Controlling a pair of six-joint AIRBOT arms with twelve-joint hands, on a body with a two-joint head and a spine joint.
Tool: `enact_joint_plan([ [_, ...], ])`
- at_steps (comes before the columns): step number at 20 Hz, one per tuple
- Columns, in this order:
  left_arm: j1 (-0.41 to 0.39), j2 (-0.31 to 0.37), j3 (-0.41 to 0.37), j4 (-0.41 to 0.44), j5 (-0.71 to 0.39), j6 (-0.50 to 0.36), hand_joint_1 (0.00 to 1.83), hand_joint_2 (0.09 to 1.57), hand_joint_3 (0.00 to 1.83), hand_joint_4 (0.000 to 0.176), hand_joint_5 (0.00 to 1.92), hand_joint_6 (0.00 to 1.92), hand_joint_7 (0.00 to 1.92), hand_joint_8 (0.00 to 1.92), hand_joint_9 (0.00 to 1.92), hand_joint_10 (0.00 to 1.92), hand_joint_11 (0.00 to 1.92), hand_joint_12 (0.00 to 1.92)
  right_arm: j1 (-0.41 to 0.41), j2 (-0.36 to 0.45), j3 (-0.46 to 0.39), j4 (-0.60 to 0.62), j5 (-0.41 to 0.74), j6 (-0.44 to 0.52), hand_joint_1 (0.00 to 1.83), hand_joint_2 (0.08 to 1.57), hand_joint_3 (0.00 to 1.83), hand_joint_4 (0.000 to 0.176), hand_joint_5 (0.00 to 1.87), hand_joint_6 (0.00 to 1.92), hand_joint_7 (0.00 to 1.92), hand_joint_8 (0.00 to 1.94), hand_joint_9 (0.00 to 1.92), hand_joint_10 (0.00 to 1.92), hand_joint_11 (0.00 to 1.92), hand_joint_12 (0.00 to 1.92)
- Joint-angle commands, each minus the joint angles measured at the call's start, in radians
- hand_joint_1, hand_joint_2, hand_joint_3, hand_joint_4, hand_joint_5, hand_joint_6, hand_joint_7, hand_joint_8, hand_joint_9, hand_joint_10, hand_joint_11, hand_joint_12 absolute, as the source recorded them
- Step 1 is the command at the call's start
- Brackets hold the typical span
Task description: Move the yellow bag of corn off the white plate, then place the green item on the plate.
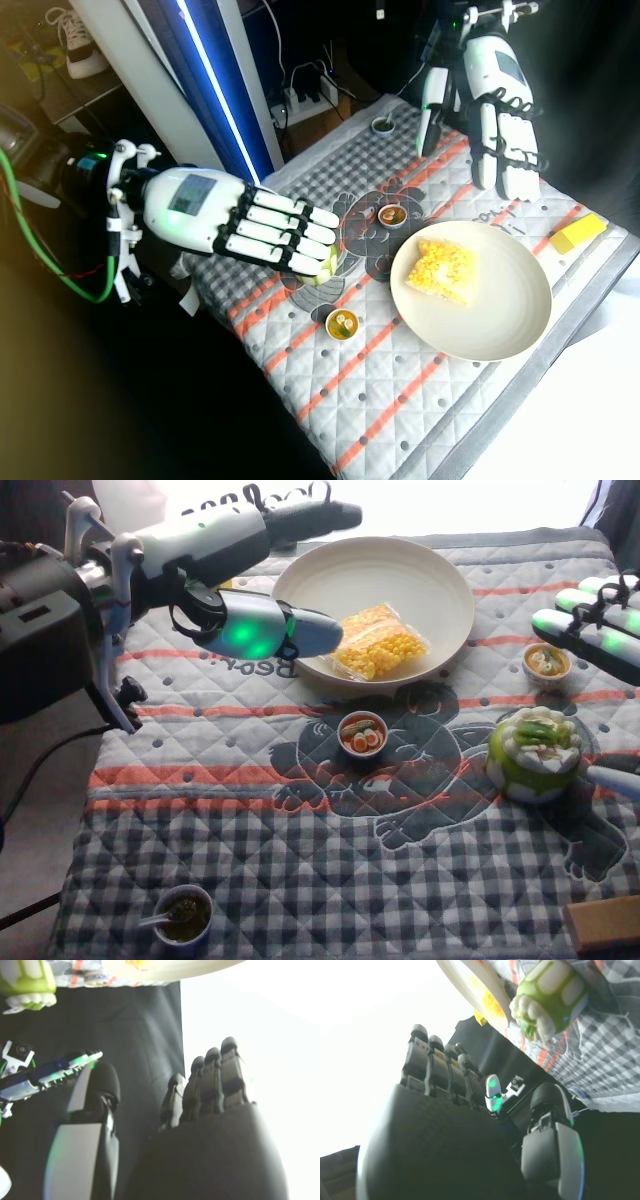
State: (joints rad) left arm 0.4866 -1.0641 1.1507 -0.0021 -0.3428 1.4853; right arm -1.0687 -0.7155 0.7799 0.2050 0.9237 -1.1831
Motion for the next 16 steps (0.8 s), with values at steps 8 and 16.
enact_joint_plan([
  [8, -0.015, -0.01, -0.036, -0.053, -0.123, 0.137, 0.68, 1.1, 0.0, 0.069, 0.11, 0.0, 0.11, 0.0, 0.01, 0.28, 0.0, 1.05, 0.017, -0.011, 0.002, -0.006, 0.125, -0.002, 0.61, 1.23, 0.0, 0.007, 0.0, 0.0, 0.0, 0.0, 0.0, 0.0, 0.0, 0.0],
  [16, -0.102, -0.159, 0.134, -0.114, 0.018, 0.137, 1.05, 1.0, 0.0, 0.057, 0.34, 0.2, 0.1, 0.7, 0.0, 1.32, 0.0, 1.85, 0.011, -0.015, 0.004, 0.002, 0.126, -0.001, 0.62, 1.23, 0.0, 0.017, 0.0, 0.0, 0.0, 0.0, 0.0, 0.0, 0.0, 0.0],
])
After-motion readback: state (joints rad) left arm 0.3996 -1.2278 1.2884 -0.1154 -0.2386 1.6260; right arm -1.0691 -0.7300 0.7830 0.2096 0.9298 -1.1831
